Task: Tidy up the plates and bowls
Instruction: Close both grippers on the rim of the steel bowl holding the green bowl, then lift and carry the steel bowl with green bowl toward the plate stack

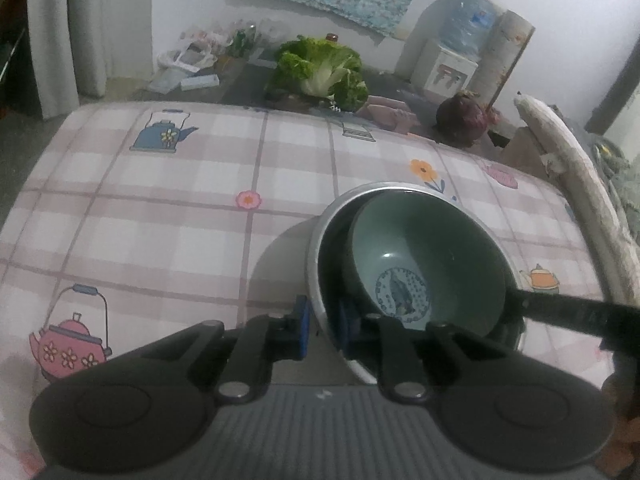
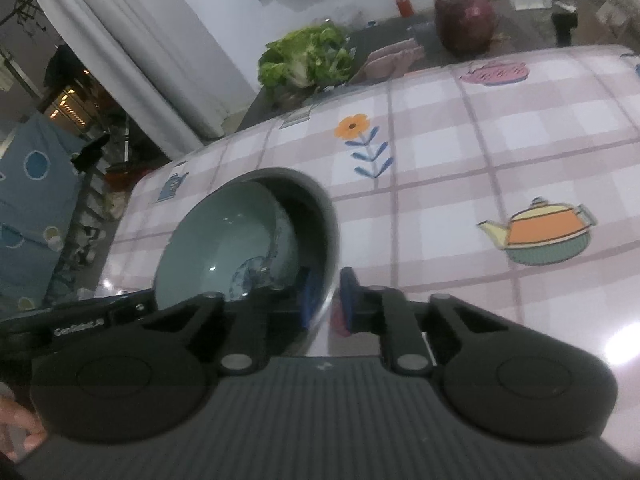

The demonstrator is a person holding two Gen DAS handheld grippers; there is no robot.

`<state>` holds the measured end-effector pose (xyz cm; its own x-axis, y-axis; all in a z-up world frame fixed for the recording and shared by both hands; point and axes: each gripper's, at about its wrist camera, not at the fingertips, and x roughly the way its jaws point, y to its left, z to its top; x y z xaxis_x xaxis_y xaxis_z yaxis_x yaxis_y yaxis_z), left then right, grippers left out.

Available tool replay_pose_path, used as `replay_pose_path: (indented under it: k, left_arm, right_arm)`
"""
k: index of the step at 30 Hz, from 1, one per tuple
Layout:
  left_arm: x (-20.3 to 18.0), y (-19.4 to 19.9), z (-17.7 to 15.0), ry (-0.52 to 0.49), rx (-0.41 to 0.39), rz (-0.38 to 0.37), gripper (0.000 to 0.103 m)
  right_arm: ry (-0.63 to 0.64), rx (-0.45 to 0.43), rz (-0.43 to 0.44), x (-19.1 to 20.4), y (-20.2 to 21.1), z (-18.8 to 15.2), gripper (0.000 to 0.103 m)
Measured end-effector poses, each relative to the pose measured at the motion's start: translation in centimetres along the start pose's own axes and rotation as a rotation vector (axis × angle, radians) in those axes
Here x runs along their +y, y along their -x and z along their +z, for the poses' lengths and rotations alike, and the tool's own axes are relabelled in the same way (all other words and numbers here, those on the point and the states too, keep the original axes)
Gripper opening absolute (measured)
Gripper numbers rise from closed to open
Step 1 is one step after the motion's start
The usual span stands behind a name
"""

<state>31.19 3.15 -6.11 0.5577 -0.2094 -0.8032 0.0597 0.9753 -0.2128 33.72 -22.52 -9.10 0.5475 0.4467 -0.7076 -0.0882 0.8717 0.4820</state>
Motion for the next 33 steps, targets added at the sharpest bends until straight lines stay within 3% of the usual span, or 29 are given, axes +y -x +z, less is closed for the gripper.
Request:
replay_pose_path:
  k: [8, 18, 33]
  left_arm:
    - [0.1, 1.0, -0.6, 0.003, 0.042, -0.016, 0.015]
    - [-0.6, 1.6, -2.0, -0.064, 0.019, -0.001, 0.017]
    - [-1.3, -0.4, -1.8, -0.128, 0.025, 0.034, 0.019]
  right_arm:
    - [-0.044, 0.043, 0.034, -0.1, 1.0, -1.1, 0.012]
    - [-0.032, 0.041, 0.025, -0.2, 1.6, -2.1, 0.013]
    - [-0.051, 0.038, 0.006, -0.1, 0.4, -1.8, 0.013]
